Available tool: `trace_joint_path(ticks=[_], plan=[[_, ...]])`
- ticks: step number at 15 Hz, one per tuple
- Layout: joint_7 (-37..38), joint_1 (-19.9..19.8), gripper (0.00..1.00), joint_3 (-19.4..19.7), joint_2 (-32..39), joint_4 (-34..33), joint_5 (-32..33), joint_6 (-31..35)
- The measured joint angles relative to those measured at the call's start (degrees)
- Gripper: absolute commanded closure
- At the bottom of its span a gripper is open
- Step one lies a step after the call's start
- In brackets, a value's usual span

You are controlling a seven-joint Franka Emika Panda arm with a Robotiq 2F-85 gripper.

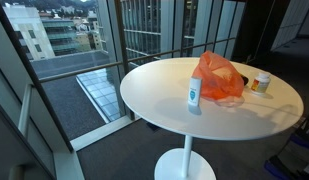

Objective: Remove the blue container from the plastic bag and put it on the table

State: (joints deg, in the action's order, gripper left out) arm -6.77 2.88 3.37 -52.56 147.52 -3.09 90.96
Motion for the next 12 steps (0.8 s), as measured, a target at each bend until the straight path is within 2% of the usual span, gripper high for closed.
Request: trace_joint_path(ticks=[6, 12], plan=[[5.2, -0.2, 0.00, -3.1, 6.3, -1.7, 0.0, 8.2], [11.7, -2.3, 0.00, -5.4, 17.6, -7.6, 0.7, 13.7]])
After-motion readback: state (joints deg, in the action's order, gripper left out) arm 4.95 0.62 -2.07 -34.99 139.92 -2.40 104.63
